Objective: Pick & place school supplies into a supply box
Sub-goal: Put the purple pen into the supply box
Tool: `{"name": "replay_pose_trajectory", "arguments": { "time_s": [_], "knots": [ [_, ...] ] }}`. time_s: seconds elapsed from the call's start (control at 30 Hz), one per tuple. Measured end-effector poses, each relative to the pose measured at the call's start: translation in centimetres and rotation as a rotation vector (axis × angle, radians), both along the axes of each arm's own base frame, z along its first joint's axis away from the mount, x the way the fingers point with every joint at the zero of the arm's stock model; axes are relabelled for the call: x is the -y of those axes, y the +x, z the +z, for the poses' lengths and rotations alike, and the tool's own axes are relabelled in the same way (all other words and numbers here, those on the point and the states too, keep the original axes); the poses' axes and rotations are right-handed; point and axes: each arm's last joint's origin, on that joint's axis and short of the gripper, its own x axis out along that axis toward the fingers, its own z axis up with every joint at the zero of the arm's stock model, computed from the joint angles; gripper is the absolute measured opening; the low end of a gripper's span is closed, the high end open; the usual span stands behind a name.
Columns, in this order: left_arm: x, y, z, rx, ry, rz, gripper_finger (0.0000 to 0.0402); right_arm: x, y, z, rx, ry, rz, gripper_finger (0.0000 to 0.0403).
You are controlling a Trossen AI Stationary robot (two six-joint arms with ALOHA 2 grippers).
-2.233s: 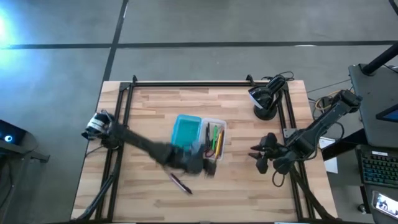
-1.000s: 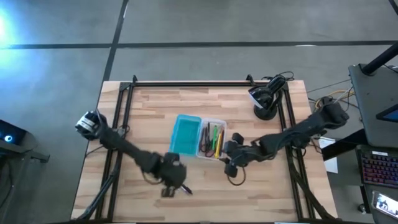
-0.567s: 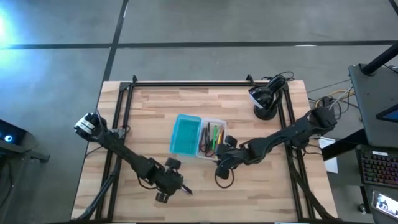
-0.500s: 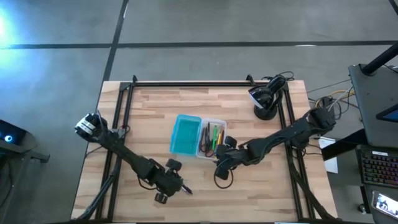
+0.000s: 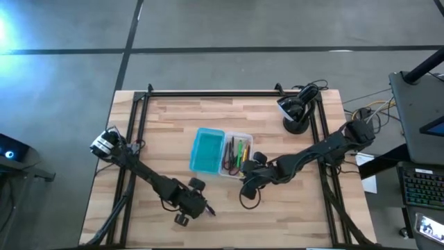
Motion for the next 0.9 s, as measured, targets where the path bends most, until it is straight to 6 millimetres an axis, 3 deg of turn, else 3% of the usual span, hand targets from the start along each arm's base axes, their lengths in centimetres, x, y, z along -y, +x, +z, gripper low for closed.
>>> {"name": "replay_pose_trajectory", "arguments": {
  "time_s": [0.33,0.9],
  "knots": [
    [-0.2,0.4,2.5,0.073,0.003,-0.046,0.0087,0.1,0.0,0.1,0.003,0.001,-0.001,0.0171],
    [-1.6,0.8,-0.2,0.019,0.024,-0.067,0.0087,0.2,-0.4,-0.3,-0.03,-0.017,0.005,0.0171]
  ]
}}
